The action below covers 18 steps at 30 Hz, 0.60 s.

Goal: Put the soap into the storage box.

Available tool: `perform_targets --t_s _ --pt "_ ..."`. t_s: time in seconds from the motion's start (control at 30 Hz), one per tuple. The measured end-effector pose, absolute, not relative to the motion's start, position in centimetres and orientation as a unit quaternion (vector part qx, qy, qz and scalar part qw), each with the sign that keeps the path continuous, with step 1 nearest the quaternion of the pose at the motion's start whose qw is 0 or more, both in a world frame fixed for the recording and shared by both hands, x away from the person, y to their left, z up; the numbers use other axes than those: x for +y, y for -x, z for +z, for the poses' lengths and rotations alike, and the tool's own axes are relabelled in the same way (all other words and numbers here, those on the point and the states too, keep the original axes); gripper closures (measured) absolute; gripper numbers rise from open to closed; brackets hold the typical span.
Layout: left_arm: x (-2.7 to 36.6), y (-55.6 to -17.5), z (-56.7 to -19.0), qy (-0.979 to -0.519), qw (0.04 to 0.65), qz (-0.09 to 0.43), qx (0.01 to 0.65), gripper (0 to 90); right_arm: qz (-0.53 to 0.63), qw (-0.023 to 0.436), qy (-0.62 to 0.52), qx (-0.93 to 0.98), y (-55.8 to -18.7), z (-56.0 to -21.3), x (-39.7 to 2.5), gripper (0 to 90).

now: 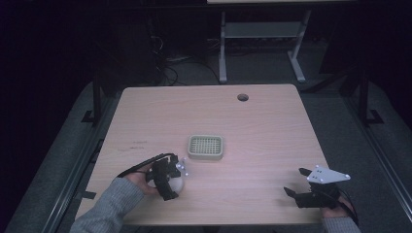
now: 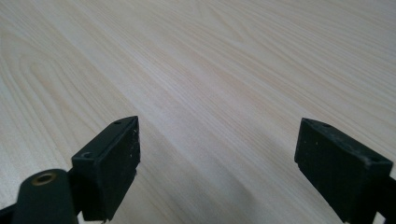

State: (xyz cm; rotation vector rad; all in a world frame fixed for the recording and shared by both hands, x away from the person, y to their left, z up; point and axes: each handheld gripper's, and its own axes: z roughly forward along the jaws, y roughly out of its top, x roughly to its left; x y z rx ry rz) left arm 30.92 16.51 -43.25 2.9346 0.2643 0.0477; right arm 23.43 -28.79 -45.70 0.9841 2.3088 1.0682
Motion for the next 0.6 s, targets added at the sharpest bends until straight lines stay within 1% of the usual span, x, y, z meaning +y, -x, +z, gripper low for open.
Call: perform_targets --t_s 0.47,0.6 --pt "16.66 -31.16 -43.54 -0.991 0.094 0.015 0.09 22.7 0.384 0.207 -0.353 0.828 -23.42 -45.67 -28.88 13.7" --pt "16.63 -31.18 -43.57 -0.992 0.092 0.015 0.088 22.9 0.384 0.206 -0.354 0.827 -23.38 -45.7 -28.92 13.7"
